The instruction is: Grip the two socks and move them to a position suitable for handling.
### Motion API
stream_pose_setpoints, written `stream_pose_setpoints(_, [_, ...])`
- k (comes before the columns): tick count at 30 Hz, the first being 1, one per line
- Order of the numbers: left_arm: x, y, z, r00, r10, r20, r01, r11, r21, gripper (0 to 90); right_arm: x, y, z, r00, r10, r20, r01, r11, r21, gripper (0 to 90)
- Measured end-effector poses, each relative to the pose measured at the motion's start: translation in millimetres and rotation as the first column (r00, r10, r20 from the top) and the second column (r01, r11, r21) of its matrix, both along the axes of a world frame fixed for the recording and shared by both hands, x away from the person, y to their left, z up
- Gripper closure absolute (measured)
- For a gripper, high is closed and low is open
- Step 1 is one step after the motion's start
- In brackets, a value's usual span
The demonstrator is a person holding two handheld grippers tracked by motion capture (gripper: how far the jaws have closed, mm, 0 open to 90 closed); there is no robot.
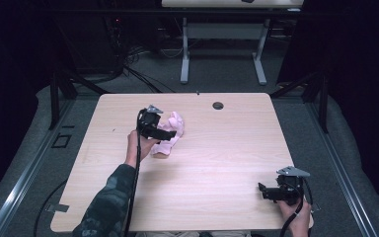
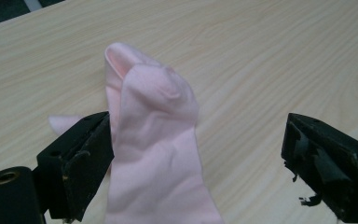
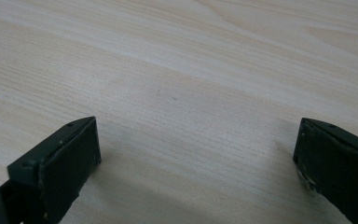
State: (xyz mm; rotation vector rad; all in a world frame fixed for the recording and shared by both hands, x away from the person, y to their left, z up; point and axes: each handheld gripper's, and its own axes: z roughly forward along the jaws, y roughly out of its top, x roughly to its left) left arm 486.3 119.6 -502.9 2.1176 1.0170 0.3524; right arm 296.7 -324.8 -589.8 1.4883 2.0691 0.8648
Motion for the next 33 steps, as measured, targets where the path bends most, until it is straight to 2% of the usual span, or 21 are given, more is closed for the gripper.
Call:
stream_pose_setpoints(1, [10.1, -6.8, -3.4, 1.0, 0.006, 0.003, -0.006, 0.9997, 0.025, 13.8, 0.0, 0.0, 0.0, 1.0, -0.001, 0.001, 0.001, 1.0, -0.001, 0.0])
stream_pose_setpoints(2, [10.1, -6.8, -3.4, 1.0, 0.006, 0.003, -0.006, 0.9997, 0.025, 15.0, 0.0, 0.0, 0.0, 1.0, -0.001, 0.001, 0.001, 1.0, -0.001, 0.0])
stream_pose_setpoints(5, [26.7, -14.1, -11.3, 0.9995, 0.028, -0.012, -0.027, 0.998, 0.056, 16.8, 0.0, 0.0, 0.0, 1.0, 0.0, 0.001, 0.0, 1.0, -0.001, 0.0])
stream_pose_setpoints(6, [31.6, -16.0, -14.2, 0.9992, 0.035, -0.02, -0.033, 0.9972, 0.067, 20.1, 0.0, 0.1, 0.0, 1.0, -0.001, 0.001, 0.001, 1.0, -0.001, 0.0])
stream_pose_setpoints(10, [43.9, -22.6, -26.4, 0.9974, 0.067, -0.026, -0.063, 0.989, 0.134, 28.8, 0.0, 0.0, 0.0, 1.0, 0.0, 0.001, 0.0, 1.0, -0.001, 0.0])
stream_pose_setpoints(11, [47.4, -24.9, -34.5, 0.9961, 0.076, -0.044, -0.068, 0.9843, 0.163, 32.9, 0.0, 0.0, -0.1, 1.0, 0.001, 0.003, -0.001, 1.0, 0.0, 0.0])
stream_pose_setpoints(12, [47.4, -24.9, -34.5, 0.9961, 0.076, -0.044, -0.068, 0.9843, 0.163, 37.7, 0.0, 0.0, -0.1, 1.0, 0.001, 0.003, -0.001, 1.0, 0.0, 0.0])
stream_pose_setpoints(13, [48.9, -25.2, -38.4, 0.9949, 0.085, -0.054, -0.075, 0.982, 0.173, 37.7, -0.1, 0.0, 0.1, 1.0, 0.0, 0.0, 0.0, 1.0, -0.001, 0.0])
stream_pose_setpoints(14, [50.2, -25.5, -42.0, 0.9928, 0.1, -0.065, -0.086, 0.9788, 0.186, 42.8, 0.0, 0.0, 0.0, 1.0, 0.0, 0.001, 0.0, 1.0, -0.001, 0.0])
stream_pose_setpoints(15, [51.1, -25.5, -44.7, 0.9914, 0.103, -0.082, -0.086, 0.9779, 0.191, 55.9, -0.1, 0.0, 0.0, 1.0, 0.0, 0.001, 0.0, 1.0, -0.001, 0.0])
stream_pose_setpoints(16, [51.1, -26.0, -46.8, 0.9909, 0.103, -0.087, -0.084, 0.9773, 0.194, 55.9, -0.1, 0.0, 0.0, 1.0, 0.0, 0.001, 0.0, 1.0, -0.001, 0.0])
stream_pose_setpoints(17, [50.4, -26.4, -47.5, 0.9913, 0.102, -0.083, -0.084, 0.977, 0.196, 61.9, -0.1, 0.0, 0.0, 1.0, 0.0, 0.001, 0.0, 1.0, -0.001, 0.0])
stream_pose_setpoints(18, [49.2, -26.3, -46.5, 0.9916, 0.1, -0.082, -0.084, 0.9785, 0.188, 71.0, -0.1, 0.0, 0.0, 1.0, 0.0, 0.001, 0.0, 1.0, 0.0, 0.0])
stream_pose_setpoints(19, [48.0, -26.2, -45.0, 0.9923, 0.095, -0.079, -0.081, 0.9819, 0.171, 71.0, -0.1, 0.0, 0.0, 1.0, 0.0, 0.001, 0.0, 1.0, 0.0, 0.0])
stream_pose_setpoints(22, [42.5, -26.2, -35.9, 0.996, 0.077, -0.045, -0.069, 0.9869, 0.146, 79.2, 0.0, 0.0, 0.0, 1.0, 0.0, 0.0, 0.0, 1.0, -0.001, 0.0])
stream_pose_setpoints(26, [32.4, -26.1, -19.3, 0.9987, 0.05, -0.011, -0.048, 0.9929, 0.109, 81.7, 0.2, -0.2, 0.0, 1.0, 0.0, 0.0, 0.0, 1.0, 0.0, 0.0])
stream_pose_setpoints(27, [24.8, -26.1, -8.3, 0.9996, 0.029, 0.005, -0.029, 0.9953, 0.092, 82.5, 0.3, -0.2, -0.2, 1.0, -0.002, 0.003, 0.002, 1.0, 0.0, 0.0])
stream_pose_setpoints(28, [24.8, -26.1, -8.3, 0.9996, 0.029, 0.005, -0.029, 0.9953, 0.092, 82.8, 0.3, -0.2, -0.2, 1.0, -0.002, 0.003, 0.002, 1.0, 0.0, 0.0])
stream_pose_setpoints(33, [-2.4, -28.7, 20.5, 0.9984, -0.044, 0.035, 0.043, 0.9988, 0.025, 83.1, 0.3, -0.2, -0.3, 1.0, -0.006, 0.004, 0.006, 1.0, 0.001, 0.0])
